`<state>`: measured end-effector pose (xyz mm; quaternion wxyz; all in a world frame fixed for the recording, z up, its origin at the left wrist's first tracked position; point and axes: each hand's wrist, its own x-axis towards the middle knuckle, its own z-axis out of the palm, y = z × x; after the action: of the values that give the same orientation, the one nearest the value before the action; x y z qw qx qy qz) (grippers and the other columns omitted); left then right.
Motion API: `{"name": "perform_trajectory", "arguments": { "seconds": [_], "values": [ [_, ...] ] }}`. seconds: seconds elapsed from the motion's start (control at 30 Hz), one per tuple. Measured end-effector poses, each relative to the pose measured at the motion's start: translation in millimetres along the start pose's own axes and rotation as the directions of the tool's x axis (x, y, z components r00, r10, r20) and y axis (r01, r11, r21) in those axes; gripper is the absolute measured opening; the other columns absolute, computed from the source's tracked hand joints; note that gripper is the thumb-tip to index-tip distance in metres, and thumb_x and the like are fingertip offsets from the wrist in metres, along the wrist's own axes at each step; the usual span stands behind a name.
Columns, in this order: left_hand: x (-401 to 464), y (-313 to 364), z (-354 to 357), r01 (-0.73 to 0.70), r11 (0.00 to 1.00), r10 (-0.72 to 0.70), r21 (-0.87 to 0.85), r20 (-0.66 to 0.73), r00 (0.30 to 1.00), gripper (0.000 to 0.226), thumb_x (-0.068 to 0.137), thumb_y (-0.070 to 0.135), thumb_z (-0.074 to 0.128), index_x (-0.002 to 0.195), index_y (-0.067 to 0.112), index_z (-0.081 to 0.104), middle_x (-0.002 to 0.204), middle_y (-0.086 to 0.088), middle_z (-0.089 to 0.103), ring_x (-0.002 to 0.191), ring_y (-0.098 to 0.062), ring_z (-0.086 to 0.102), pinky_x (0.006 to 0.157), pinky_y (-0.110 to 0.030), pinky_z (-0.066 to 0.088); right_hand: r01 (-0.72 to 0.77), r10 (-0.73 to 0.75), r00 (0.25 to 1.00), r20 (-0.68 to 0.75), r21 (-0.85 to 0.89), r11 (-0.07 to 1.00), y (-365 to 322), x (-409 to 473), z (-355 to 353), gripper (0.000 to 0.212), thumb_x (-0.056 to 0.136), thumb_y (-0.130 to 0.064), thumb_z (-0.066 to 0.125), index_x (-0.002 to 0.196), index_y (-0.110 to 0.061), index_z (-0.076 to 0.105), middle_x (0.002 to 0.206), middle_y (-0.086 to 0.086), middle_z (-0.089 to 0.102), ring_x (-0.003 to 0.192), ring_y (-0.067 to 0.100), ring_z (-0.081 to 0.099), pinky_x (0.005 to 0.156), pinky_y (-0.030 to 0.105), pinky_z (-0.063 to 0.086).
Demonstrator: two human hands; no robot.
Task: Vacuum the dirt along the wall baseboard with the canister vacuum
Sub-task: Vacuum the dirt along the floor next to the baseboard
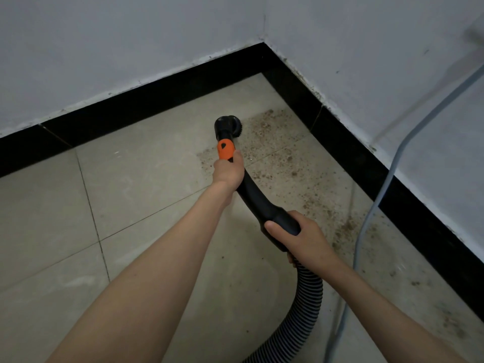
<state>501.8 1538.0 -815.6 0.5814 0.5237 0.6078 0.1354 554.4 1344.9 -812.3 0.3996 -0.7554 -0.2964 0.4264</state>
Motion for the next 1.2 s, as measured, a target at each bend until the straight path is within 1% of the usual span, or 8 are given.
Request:
{"name": "perform_trajectory", "arguments": {
  "seconds": [0.13,0.37,0.53,0.67,0.8,0.9,1.0,1.2],
  "values": [
    [6,7,12,-0.017,0.999,0.016,0.034,0.016,1.000,0.057,0.098,0.046,0.037,0.134,0.001,0.038,0.113,-0.011,0.053,0.094,-0.024,0.052,0.078,-0.031,0.043,0.001,0.000,0.999,-0.035,0.025,1.000,3,6,-5,0.036,0.076,-0.054,0.067,0.092,-0.022,0.060,0.062,0.002,0.061,0.042,0.015,0.054,0.043,0.029,0.048],
    [16,17,34,-0.048,0.998,0.046,0.051,0.042,0.998,0.054,0.098,0.045,0.038,0.132,0.002,0.041,0.106,-0.009,0.053,0.090,-0.022,0.052,0.074,-0.029,0.040,-0.013,0.019,0.996,-0.092,0.064,0.998,11,16,-15,0.030,0.079,-0.050,0.070,0.089,-0.024,0.061,0.060,-0.001,0.059,0.040,0.013,0.055,0.041,0.026,0.046],
    [21,26,47,-0.053,0.996,0.048,0.074,0.072,0.996,0.057,0.098,0.046,0.037,0.131,0.000,0.041,0.116,-0.015,0.056,0.091,-0.024,0.054,0.070,-0.028,0.042,-0.020,0.030,0.994,-0.109,0.087,0.996,14,23,-22,0.035,0.074,-0.058,0.067,0.087,-0.026,0.060,0.054,-0.011,0.059,0.041,0.008,0.054,0.042,0.023,0.045],
    [25,35,59,-0.061,0.994,0.053,0.086,0.094,0.994,0.051,0.099,0.044,0.038,0.126,0.001,0.044,0.087,-0.004,0.051,0.072,-0.016,0.050,0.052,-0.025,0.036,-0.017,0.030,0.988,-0.152,0.089,0.996,15,30,-27,0.029,0.078,-0.051,0.068,0.086,-0.023,0.061,0.063,-0.008,0.060,0.047,0.003,0.056,0.044,0.015,0.044],
    [28,43,72,-0.078,0.992,0.067,0.101,0.109,0.992,0.046,0.099,0.044,0.038,0.120,0.004,0.046,0.080,-0.001,0.048,0.072,-0.016,0.050,0.051,-0.024,0.035,-0.025,0.044,0.983,-0.178,0.113,0.993,17,33,-33,0.025,0.079,-0.049,0.067,0.087,-0.026,0.061,0.076,0.001,0.066,0.059,0.009,0.062,0.049,0.017,0.049],
    [29,49,80,-0.095,0.988,0.079,0.125,0.130,0.988,0.052,0.099,0.044,0.037,0.127,0.002,0.045,0.083,-0.002,0.049,0.069,-0.014,0.048,0.053,-0.025,0.036,-0.024,0.051,0.978,-0.204,0.136,0.990,17,36,-37,0.023,0.081,-0.046,0.068,0.084,-0.024,0.061,0.070,-0.002,0.063,0.051,0.003,0.058,0.044,0.014,0.045],
    [31,53,86,-0.102,0.985,0.079,0.141,0.158,0.984,0.054,0.099,0.045,0.037,0.131,0.002,0.042,0.099,-0.008,0.054,0.079,-0.018,0.051,0.065,-0.027,0.040,-0.018,0.051,0.974,-0.223,0.149,0.989,16,36,-39,0.021,0.081,-0.046,0.068,0.085,-0.026,0.061,0.068,-0.003,0.063,0.049,0.002,0.058,0.044,0.014,0.044],
    [30,56,89,-0.125,0.987,0.104,0.103,0.187,0.977,0.050,0.099,0.042,0.039,0.127,0.001,0.045,0.089,-0.004,0.049,0.078,-0.018,0.050,0.072,-0.026,0.040,-0.031,0.066,0.966,-0.252,0.141,0.989,13,33,-37,0.028,0.076,-0.054,0.067,0.082,-0.028,0.061,0.060,-0.009,0.060,0.047,0.001,0.056,0.043,0.015,0.042]
  ]
}}
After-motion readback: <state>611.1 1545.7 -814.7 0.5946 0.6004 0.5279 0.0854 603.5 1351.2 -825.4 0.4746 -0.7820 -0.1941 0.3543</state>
